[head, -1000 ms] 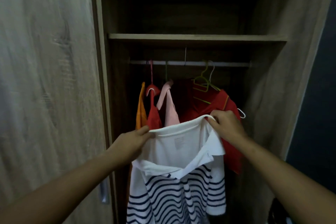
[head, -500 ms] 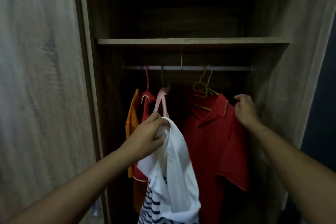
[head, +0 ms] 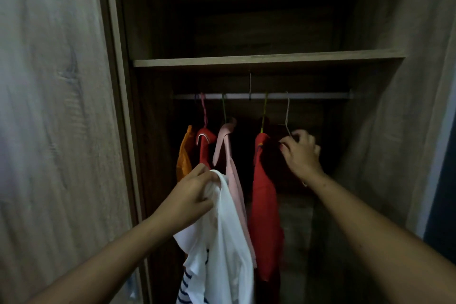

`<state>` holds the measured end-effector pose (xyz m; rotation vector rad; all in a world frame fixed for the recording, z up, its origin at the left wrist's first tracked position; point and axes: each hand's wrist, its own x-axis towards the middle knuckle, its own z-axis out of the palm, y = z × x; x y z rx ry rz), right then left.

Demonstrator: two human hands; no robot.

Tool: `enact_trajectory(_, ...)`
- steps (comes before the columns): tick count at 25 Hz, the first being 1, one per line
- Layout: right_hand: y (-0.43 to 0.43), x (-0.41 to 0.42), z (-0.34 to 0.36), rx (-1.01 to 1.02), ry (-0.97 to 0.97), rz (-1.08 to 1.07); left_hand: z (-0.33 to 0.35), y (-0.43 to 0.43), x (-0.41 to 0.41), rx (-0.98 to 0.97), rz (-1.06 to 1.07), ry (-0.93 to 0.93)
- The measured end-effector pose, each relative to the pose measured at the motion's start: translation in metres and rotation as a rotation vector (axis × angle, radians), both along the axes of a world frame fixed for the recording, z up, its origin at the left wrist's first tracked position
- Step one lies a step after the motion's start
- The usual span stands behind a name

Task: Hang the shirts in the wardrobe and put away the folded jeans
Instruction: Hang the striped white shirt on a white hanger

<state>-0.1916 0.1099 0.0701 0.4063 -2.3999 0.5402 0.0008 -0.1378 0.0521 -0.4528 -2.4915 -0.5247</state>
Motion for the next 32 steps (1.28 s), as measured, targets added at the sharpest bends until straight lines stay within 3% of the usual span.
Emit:
enact_trajectory(2,0.011,-0.009,-0.004,-0.028,-0.225,-0.088,-0.001,0.000,0.001,0.002,0.019,-0.011)
enact_trajectory(4,0.012,-0.018,-0.012,-0.196,-0.389,0.011,-0.003,0.001,0.003,-0.001,0.033,-0.018)
enact_trajectory(7,0.005,-0.019,-0.022,-0.463,-0.239,0.102,-0.005,0.000,0.007,0.007,0.028,-0.030)
enact_trajectory(11,0.007,0.006,-0.028,-0.474,0.134,0.186,-0.004,0.002,0.007,0.034,0.025,-0.026)
enact_trajectory(13,0.008,0.022,-0.053,-0.584,0.206,0.249,-0.003,0.005,0.006,0.047,0.017,-0.024)
enact_trajectory(16,0.010,0.042,-0.112,-0.749,0.056,0.237,-0.001,0.009,0.005,0.065,-0.012,-0.029)
enact_trajectory(19,0.013,0.048,-0.139,-0.740,-0.003,0.175,-0.003,0.011,0.004,0.061,-0.024,-0.046)
enact_trajectory(22,0.021,0.064,-0.137,-0.745,-0.010,0.178,-0.011,0.011,0.002,0.050,-0.013,-0.077)
enact_trajectory(25,0.031,0.096,-0.136,-0.838,-0.040,0.329,-0.016,0.011,0.000,0.063,-0.003,-0.123)
enact_trajectory(32,0.000,0.189,-0.060,-1.294,-0.013,0.642,-0.023,0.017,-0.001,0.136,-0.064,-0.286)
